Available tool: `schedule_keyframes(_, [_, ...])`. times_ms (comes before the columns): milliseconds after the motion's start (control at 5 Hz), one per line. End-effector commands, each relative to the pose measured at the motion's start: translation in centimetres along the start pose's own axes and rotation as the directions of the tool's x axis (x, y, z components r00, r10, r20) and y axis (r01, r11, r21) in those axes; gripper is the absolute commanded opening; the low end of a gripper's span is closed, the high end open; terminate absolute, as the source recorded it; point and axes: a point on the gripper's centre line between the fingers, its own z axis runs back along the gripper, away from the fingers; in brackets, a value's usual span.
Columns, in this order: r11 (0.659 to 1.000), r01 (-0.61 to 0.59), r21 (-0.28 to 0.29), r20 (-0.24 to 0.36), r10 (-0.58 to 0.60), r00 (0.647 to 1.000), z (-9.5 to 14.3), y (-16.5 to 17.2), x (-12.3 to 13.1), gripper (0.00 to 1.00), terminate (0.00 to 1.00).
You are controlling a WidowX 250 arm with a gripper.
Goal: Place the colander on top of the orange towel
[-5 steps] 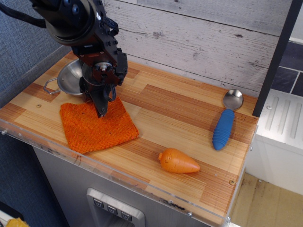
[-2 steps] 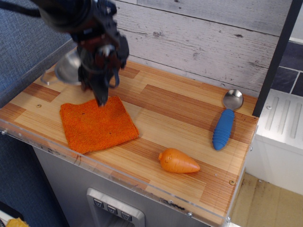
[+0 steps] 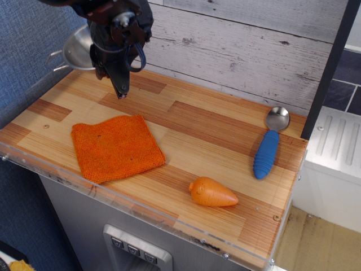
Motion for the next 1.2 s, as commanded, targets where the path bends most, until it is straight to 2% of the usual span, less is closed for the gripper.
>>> schedule_keyframes(0, [0.997, 0.08, 0.002, 0.053, -0.08, 0.995, 3.8, -2.4, -1.4, 0.0, 0.0])
schedule_keyframes(200, [0.991, 0.134, -0.014, 0.056, -0.133, 0.989, 4.2, -4.9, -2.6, 0.0, 0.0])
schedule_keyframes(400, [0.985, 0.17, -0.039, 0.03, -0.169, 0.985, 4.1, -6.5, -3.7, 0.0, 0.0])
schedule_keyframes(600, [0.979, 0.194, -0.068, 0.003, -0.194, 0.981, 3.0, -7.7, -4.4, 0.0, 0.0])
schedule_keyframes(800, [0.973, 0.204, -0.106, 0.001, -0.205, 0.979, 2.1, -8.6, -4.5, 0.0, 0.0])
schedule_keyframes(1000, [0.964, 0.238, -0.117, -0.008, -0.241, 0.971, 1.2, -10.0, -4.5, 0.0, 0.0])
